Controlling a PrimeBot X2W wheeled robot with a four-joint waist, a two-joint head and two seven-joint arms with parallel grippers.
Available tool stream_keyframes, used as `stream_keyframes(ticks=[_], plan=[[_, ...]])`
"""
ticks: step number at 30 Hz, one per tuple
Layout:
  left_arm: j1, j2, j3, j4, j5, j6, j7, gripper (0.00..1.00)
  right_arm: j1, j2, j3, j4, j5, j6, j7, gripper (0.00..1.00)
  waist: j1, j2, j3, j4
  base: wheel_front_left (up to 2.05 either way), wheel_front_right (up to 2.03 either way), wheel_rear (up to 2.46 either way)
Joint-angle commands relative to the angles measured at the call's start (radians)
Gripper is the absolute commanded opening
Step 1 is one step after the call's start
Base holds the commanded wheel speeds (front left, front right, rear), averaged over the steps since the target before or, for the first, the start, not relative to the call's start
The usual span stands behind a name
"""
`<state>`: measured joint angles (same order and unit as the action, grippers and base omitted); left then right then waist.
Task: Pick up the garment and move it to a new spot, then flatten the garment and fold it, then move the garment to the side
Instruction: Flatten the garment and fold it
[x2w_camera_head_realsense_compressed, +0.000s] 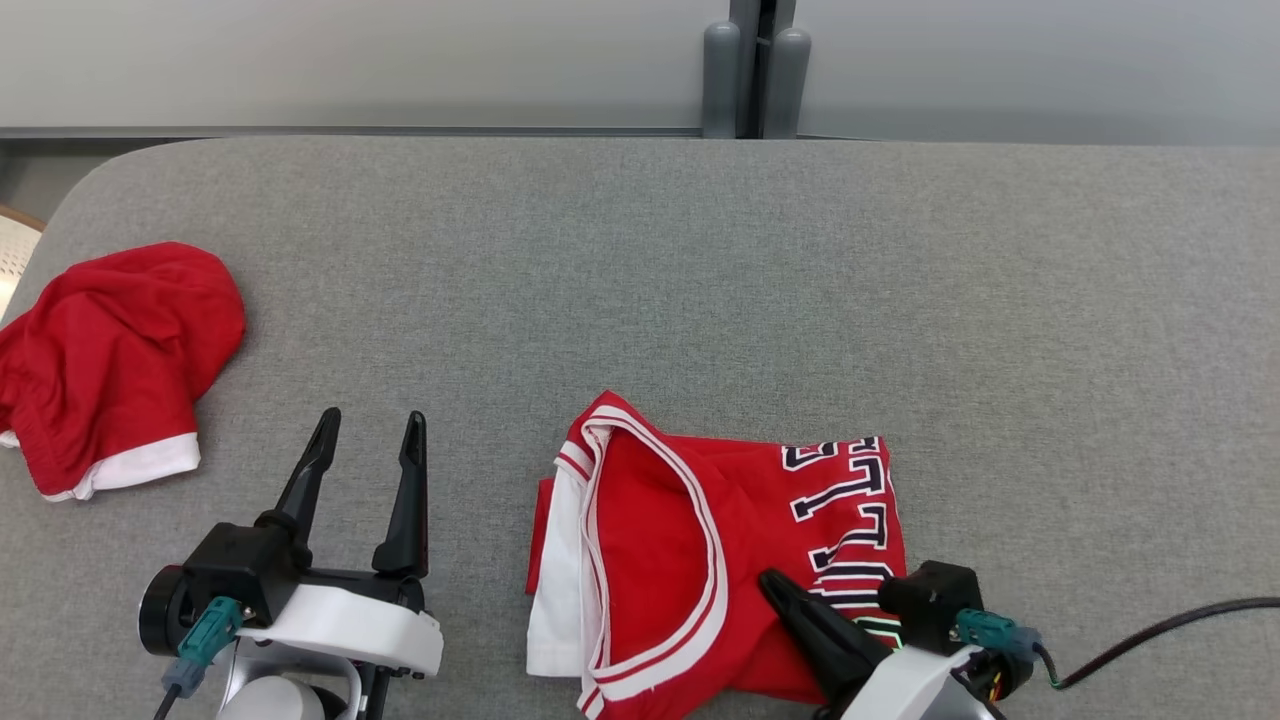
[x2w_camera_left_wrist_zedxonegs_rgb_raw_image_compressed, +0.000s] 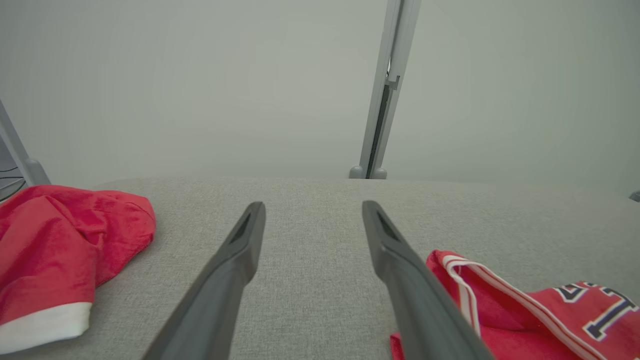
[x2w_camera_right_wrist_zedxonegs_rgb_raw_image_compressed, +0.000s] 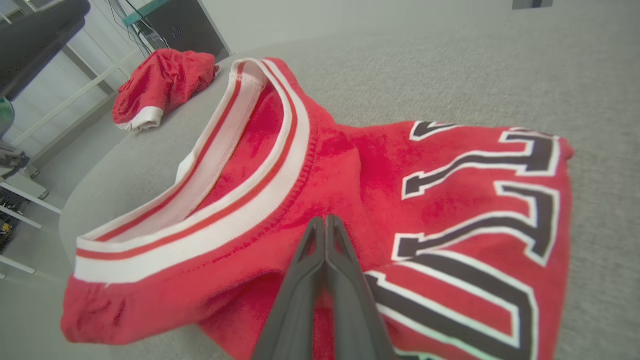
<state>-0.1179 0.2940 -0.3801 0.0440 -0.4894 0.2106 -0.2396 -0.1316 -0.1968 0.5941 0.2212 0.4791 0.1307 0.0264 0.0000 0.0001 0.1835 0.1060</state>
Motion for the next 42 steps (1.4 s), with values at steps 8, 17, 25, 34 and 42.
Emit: stream_keyframes(ticks=[8,17,25,34,42], plan=[[-0.027,-0.011,0.004,0.016,0.000,-0.011,-0.014,1.00,-0.097,-0.007,0.147,0.134,0.086,0.000,-0.016,0.00,0.0000,-0.0001,0.022,0.017,0.00,0.00,0.00],[-0.025,-0.016,0.011,0.030,0.003,-0.012,-0.019,1.00,-0.177,-0.014,0.269,0.138,0.130,0.000,-0.084,0.00,0.0000,-0.0001,0.013,0.009,0.00,0.00,0.00],[0.008,-0.002,0.028,0.035,0.009,0.010,-0.022,1.00,-0.128,-0.058,0.037,0.034,0.071,0.000,-0.200,1.00,0.0000,-0.0001,-0.042,-0.027,0.00,0.00,0.00],[0.071,0.026,0.053,0.020,-0.014,0.021,-0.019,1.00,0.034,-0.069,-0.356,-0.112,-0.066,0.000,-0.159,1.00,0.0000,-0.0001,-0.133,-0.071,0.00,0.00,0.00],[0.125,0.060,0.053,-0.003,-0.007,0.035,0.000,1.00,0.177,-0.044,-0.537,-0.256,-0.145,0.000,-0.056,1.00,0.0000,-0.0001,-0.204,-0.092,0.00,0.00,0.00]])
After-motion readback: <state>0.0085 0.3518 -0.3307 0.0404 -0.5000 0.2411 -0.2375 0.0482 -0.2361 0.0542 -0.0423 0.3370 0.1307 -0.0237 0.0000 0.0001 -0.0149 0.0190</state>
